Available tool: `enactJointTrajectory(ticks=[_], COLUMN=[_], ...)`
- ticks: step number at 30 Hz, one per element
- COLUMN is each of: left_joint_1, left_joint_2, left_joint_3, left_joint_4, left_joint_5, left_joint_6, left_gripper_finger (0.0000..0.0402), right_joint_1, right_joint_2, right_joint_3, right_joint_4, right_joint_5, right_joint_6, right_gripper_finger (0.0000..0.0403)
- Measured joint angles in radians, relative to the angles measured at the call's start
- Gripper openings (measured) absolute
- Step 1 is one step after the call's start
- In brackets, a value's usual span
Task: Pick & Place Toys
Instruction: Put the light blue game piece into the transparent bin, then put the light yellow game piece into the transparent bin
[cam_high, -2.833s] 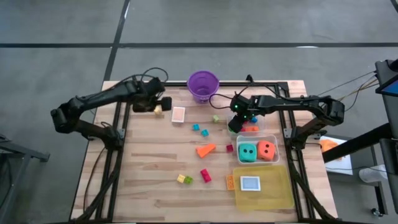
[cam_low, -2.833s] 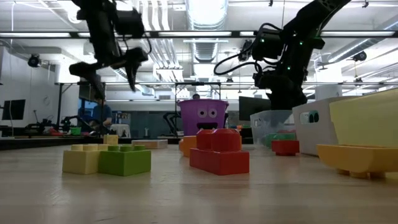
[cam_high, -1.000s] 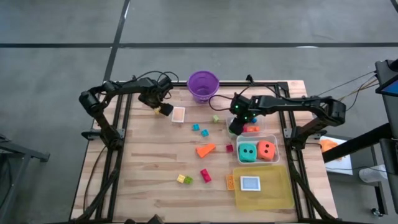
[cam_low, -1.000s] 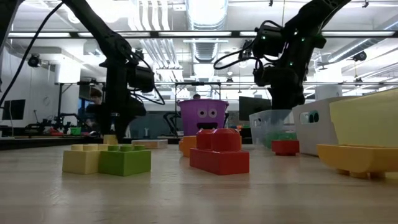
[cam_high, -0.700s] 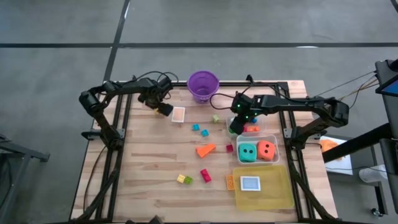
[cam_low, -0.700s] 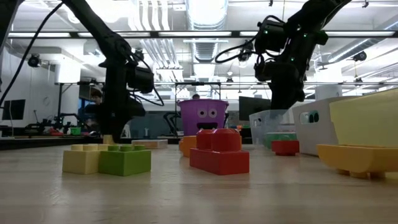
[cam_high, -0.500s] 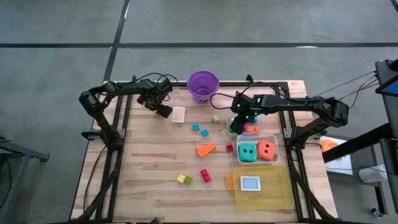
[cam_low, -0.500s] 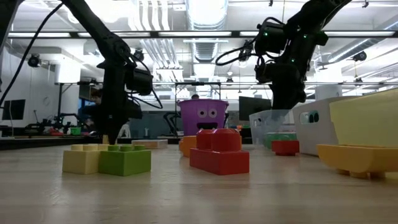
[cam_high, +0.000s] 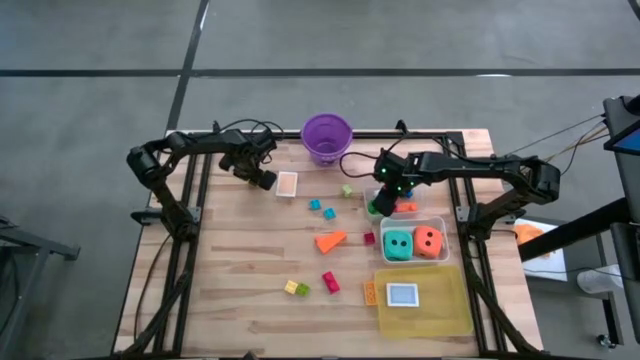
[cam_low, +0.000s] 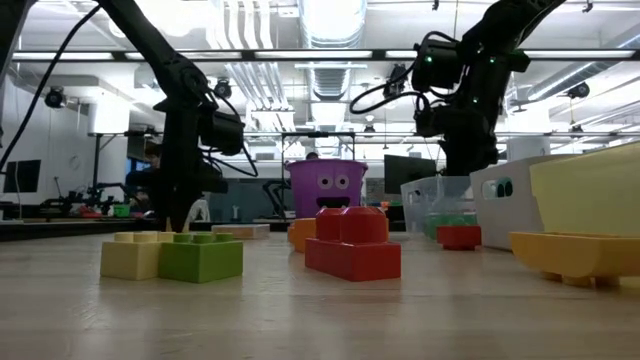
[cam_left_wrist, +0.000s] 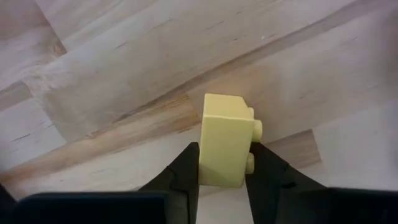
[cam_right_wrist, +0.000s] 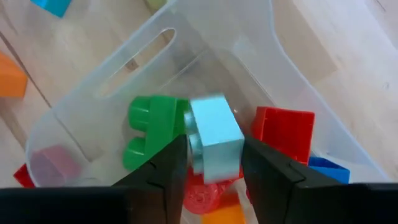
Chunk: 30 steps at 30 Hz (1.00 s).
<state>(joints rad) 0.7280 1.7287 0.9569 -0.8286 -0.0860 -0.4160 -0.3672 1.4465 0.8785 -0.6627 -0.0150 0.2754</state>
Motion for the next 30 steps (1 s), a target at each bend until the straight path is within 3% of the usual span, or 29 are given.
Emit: enactJointTrajectory(ticks=[8, 14, 24, 27, 30], left_joint_1=[-0.001, -0.001, -0.002, -0.003, -0.003], left_joint_2=[0.000, 0.000, 0.000, 0.000, 0.000], left_joint_3=[0.000, 0.000, 0.000, 0.000, 0.000], left_joint_4=[0.005, 0.014, 0.066, 0.066, 0.058], left_joint_5=[0.003, 0.014, 0.018, 0.018, 0.019], left_joint_6=[0.011, 0.025, 0.079, 0.079, 0.074], left_gripper_finger=[0.0178, 0.0189, 0.0188, 0.0159, 0.0100], right_joint_1=[0.000, 0.000, 0.000, 0.000, 0.000], right_joint_2=[0.000, 0.000, 0.000, 0.000, 0.000], right_joint_3=[0.000, 0.000, 0.000, 0.000, 0.000], right_joint_4=[-0.007, -0.007, -0.012, -0.013, -0.013], right_joint_5=[-0.008, -0.009, -0.013, -0.015, -0.016], right_joint_6=[-0.017, -0.017, -0.014, -0.014, -0.014], right_gripper_finger=[0.0155, 0.0156, 0.0157, 0.0157, 0.0157])
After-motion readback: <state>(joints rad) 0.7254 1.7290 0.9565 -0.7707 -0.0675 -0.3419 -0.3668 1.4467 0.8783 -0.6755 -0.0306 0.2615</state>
